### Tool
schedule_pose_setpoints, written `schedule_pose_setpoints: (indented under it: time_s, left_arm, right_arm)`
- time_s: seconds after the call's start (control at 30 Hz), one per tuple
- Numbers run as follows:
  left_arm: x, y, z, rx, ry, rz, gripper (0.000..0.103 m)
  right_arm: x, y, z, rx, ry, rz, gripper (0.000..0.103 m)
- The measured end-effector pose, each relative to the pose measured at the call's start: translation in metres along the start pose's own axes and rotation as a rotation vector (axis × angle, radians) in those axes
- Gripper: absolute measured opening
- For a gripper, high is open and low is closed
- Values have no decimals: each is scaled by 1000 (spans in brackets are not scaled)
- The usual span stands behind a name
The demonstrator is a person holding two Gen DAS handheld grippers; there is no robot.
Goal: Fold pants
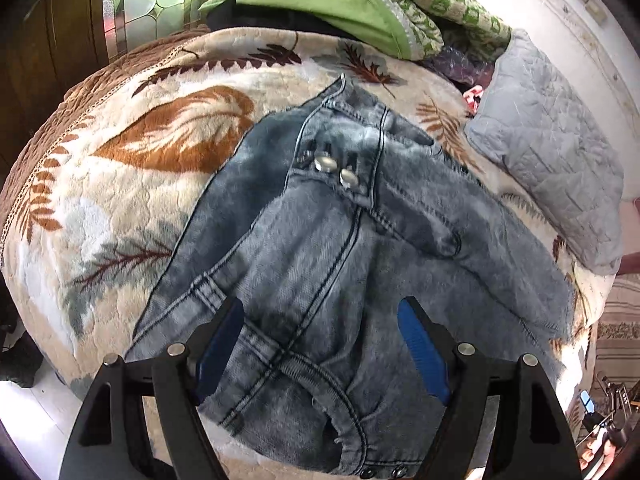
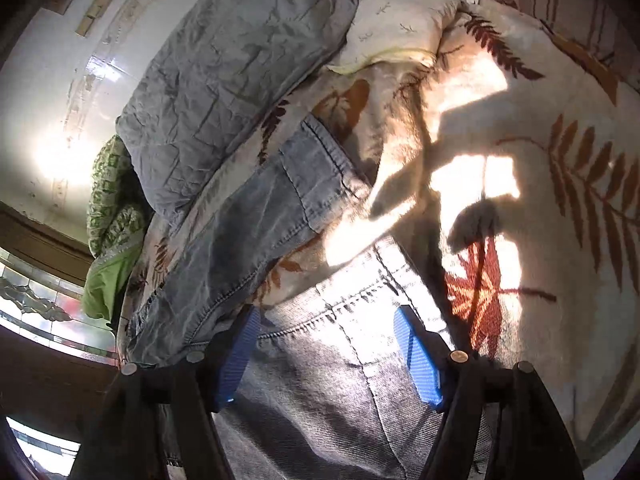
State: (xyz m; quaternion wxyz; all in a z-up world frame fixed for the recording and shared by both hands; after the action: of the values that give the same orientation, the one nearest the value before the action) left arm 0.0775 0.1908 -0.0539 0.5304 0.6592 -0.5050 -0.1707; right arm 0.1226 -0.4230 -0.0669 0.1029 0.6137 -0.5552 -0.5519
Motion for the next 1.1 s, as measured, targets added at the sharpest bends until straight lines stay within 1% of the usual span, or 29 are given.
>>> schedule_pose_setpoints:
  time_s: [0.07,0.17,0.27,0.37,0.4,0.43,0.47,0.5,0.53,0.57,0.6,0.67,0.73,0.8,0.83,0.87,0.9,0.93,0.97,1.0,1.03,1.07,1.1]
  left_arm:
    - [1,-1,-14,25,9,10,80]
    - [7,-11,-25,16,2,21,80]
    - [16,-26,-26,2,-29,24,80]
    - [21,-36,-32,-2,-45,9,80]
    - [22,-38,-35,-1,-52,1,80]
    - [23,-41,-38,-1,-56,-6,80]
    - [22,-43,-41,-2,-57,-10,80]
    - [21,-45,-44,-3,-55,-15,80]
    - [20,-47,-47,-5,-49,-19,80]
    - [20,-50,-49,-8,-43,-21,80]
    - [20,-52,-51,-11,-41,-23,80]
    - [20,-53,-53,-8,-42,-37,80]
    - [19,-53,-57,-9,-42,-42,80]
    - [17,-51,-64,4,-39,-48,80]
    - [16,-51,-68,9,-36,-55,80]
    - [16,-52,-73,13,-31,-57,80]
    - [16,-53,-77,14,-27,-54,80]
    - [17,-55,-82,8,-26,-47,80]
    - [17,-57,-86,-1,-27,-38,80]
    - [18,-59,-91,-8,-31,-30,80]
    - [18,-61,-96,-11,-34,-24,80]
    - [19,-63,-103,-13,-36,-19,80]
    - [19,-66,-110,-18,-34,-12,80]
  right_arm:
    - [-14,5,-21,30,36,-17,73]
    - [-29,-11,-55,39,74,-17,73]
    - [-27,-41,-82,-10,58,-1,73]
    - [-17,-76,-91,-108,16,-13,73]
    - [-13,-85,-91,-118,23,45,73]
    - [-10,-90,-90,-109,39,143,73]
    - [-8,-92,-89,-96,54,181,73]
    - [-8,-95,-88,-96,66,171,73]
    - [-7,-100,-87,-113,78,179,73]
    - [-7,-106,-87,-137,95,209,72]
    - [-8,-110,-86,-149,114,226,69]
    - [-13,-109,-86,-140,168,289,18]
    - [-19,-98,-84,-114,204,318,14]
    - [-30,-76,-80,-51,266,367,14]
    - [-29,-69,-79,-39,271,380,14]
    - [-24,-69,-78,-52,270,398,14]
    - [-18,-78,-77,-98,275,423,15]
    - [-11,-90,-75,-150,280,431,24]
    - [-7,-99,-76,-183,289,435,26]
    - [-8,-97,-77,-167,294,423,28]
    - [-11,-90,-81,-142,286,401,44]
    - [-13,-82,-86,-114,265,364,73]
    - [-16,-75,-94,-76,239,331,79]
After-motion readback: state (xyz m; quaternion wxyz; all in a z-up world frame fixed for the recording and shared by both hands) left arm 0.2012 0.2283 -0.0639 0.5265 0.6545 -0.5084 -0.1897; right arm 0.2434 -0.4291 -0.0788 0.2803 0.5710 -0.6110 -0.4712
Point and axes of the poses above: each gripper's, at about its wrist camera, not at the fingertips, and y roughly against the way its jaws point, x to its right, z to its underside, the point moved 2 cm from there along -y, roughly the way its jaws point, and after that the axes turned 3 degrees about -x, right-handed, at the moved point
